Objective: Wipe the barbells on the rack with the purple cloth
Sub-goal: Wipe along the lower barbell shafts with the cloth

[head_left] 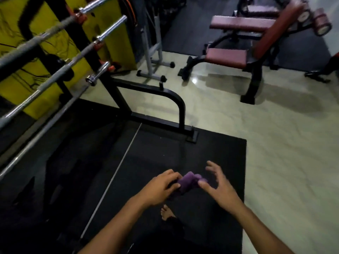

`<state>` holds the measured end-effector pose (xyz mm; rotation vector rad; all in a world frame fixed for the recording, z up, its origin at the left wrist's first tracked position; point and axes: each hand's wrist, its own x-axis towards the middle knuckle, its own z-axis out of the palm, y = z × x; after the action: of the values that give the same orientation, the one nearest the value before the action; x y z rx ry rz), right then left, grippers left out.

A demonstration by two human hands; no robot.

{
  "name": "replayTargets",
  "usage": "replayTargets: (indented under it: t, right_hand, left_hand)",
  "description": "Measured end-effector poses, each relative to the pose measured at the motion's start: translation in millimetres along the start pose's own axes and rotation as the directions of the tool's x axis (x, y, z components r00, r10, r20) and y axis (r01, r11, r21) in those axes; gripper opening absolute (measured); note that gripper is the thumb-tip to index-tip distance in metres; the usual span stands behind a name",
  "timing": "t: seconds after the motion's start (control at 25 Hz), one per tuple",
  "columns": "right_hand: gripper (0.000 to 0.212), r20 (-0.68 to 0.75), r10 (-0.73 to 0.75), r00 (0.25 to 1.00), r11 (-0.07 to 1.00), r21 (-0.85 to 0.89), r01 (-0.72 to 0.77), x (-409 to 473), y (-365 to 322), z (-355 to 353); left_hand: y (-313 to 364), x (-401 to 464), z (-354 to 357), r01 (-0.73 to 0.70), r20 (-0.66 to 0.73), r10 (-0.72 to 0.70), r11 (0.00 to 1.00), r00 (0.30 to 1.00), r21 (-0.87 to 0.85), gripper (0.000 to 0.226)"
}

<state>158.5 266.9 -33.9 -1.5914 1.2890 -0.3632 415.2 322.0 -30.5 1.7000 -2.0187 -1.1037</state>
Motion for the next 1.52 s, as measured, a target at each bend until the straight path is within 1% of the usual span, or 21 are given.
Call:
replayTargets:
  t: [0.08, 0.12, 0.24, 0.32, 0.36, 0.44, 0.52, 0.72, 0.76, 0.8, 0.92, 0.96, 1.0, 1.04, 1.08, 1.16, 1.24, 1.32, 1.44, 1.48, 1.52]
  right_hand:
    - [0.048, 0.264, -0.163, 0.951, 0.97, -0.132, 0.203, 41.6, -40.5, -8.3]
    - [0.034, 0.291, -0.203, 0.935, 0.952, -0.165, 0.258, 66.7, -56.8, -10.0]
    - [0.012, 0.199, -0.236, 0.951, 0.96, -0.103, 0.26, 132.9, -89.1, -17.2]
    - [0.005, 0.175, -0.254, 0.951, 0.964, -0.041, 0.265, 173.5, -102.8, -21.8]
    - [0.003, 0.168, -0.27, 0.948, 0.961, -0.01, 0.276, 191.5, -110.1, -24.8]
    - [0.008, 0.173, -0.315, 0.933, 0.948, 0.005, 0.319, 230.8, -122.9, -34.2]
    - [0.015, 0.178, -0.343, 0.922, 0.939, 0.036, 0.342, 277.8, -139.9, -44.0]
    - [0.017, 0.231, -0.339, 0.912, 0.936, 0.179, 0.302, 380.7, -178.4, -44.5]
    - [0.013, 0.299, -0.342, 0.891, 0.934, 0.211, 0.288, 402.9, -189.7, -44.9]
    - [0.02, 0.395, -0.338, 0.854, 0.936, 0.237, 0.261, 425.2, -202.5, -46.4]
    - [0.06, 0.702, -0.237, 0.671, 0.969, 0.216, 0.117, 495.4, -233.0, -35.0]
    - [0.068, 0.755, -0.198, 0.625, 0.979, 0.183, 0.089, 514.5, -238.3, -23.5]
    - [0.076, 0.776, -0.153, 0.612, 0.987, 0.155, 0.05, 532.4, -243.9, -8.3]
    - [0.076, 0.761, -0.121, 0.638, 0.988, 0.154, 0.003, 545.5, -253.7, 7.4]
    - [0.066, 0.727, -0.113, 0.677, 0.984, 0.176, -0.025, 557.2, -266.7, 23.2]
    - [0.042, 0.652, -0.102, 0.751, 0.968, 0.239, -0.077, 581.1, -297.2, 56.1]
    - [0.034, 0.596, -0.064, 0.8, 0.932, 0.323, -0.166, 604.9, -333.8, 78.4]
    - [0.05, 0.529, -0.048, 0.847, 0.893, 0.403, -0.201, 635.2, -359.7, 91.1]
    - [0.088, 0.416, -0.051, 0.908, 0.887, 0.436, -0.15, 683.7, -391.0, 94.1]
    - [0.089, 0.375, -0.046, 0.926, 0.889, 0.437, -0.133, 699.5, -398.2, 94.6]
    - [0.081, 0.341, -0.038, 0.939, 0.885, 0.448, -0.127, 714.2, -409.3, 92.7]
  left_hand:
    - [-10.2, 24.1, -34.3, -0.035, 0.026, 0.033, 0.996, 0.999, 0.086, 0.017]
    - [-15.4, 37.8, -54.4, -0.038, 0.028, 0.035, 0.994, 0.999, 0.103, 0.018]
    - [-34.9, 72.3, -110.3, -0.034, -0.033, 0.037, 0.996, 0.999, 0.086, 0.03]
    - [-52.6, 93.3, -141.1, 0.003, -0.01, -0.001, 0.986, 1.0, 0.166, 0.053]
    - [-60.1, 103.9, -153.0, 0.033, -0.001, -0.034, 0.974, 0.999, 0.223, 0.055]
    - [-70.5, 129.0, -172.1, 0.102, -0.048, -0.094, 0.973, 0.994, 0.208, 0.039]
    - [-79.9, 158.3, -194.1, 0.154, -0.146, -0.142, 0.985, 0.979, 0.075, 0.027]
    - [-86.6, 212.3, -265.7, 0.206, -0.252, -0.24, 0.966, 0.938, -0.153, 0.03]
    - [-87.1, 220.4, -283.0, 0.205, -0.282, -0.253, 0.96, 0.925, -0.189, 0.032]
    - [-89.3, 227.6, -300.3, 0.194, -0.318, -0.253, 0.959, 0.914, -0.205, 0.035]
    - [-105.2, 240.2, -351.6, 0.173, -0.386, -0.267, 0.95, 0.883, -0.261, 0.036]
    - [-114.0, 242.6, -367.6, 0.171, -0.4, -0.279, 0.943, 0.873, -0.286, 0.035]
    - [-126.3, 245.7, -383.5, 0.173, -0.411, -0.293, 0.937, 0.863, -0.303, 0.036]
    - [-140.5, 248.9, -398.1, 0.178, -0.43, -0.301, 0.936, 0.851, -0.302, 0.036]
    - [-156.3, 251.8, -412.2, 0.189, -0.461, -0.309, 0.939, 0.832, -0.288, 0.036]
    - [-198.0, 253.2, -443.2, 0.234, -0.546, -0.339, 0.938, 0.766, -0.254, 0.038]
    - [-237.8, 250.5, -475.0, 0.296, -0.613, -0.373, 0.927, 0.697, -0.228, 0.042]
    - [-275.4, 248.7, -505.9, 0.344, -0.595, -0.382, 0.921, 0.707, -0.182, 0.045]
    - [-321.9, 260.3, -558.8, 0.365, -0.581, -0.313, 0.931, 0.751, -0.029, 0.047]
    - [-334.0, 267.8, -578.9, 0.348, -0.576, -0.283, 0.937, 0.767, 0.002, 0.049]
    - [-340.8, 276.6, -599.3, 0.338, -0.573, -0.26, 0.941, 0.777, 0.032, 0.05]
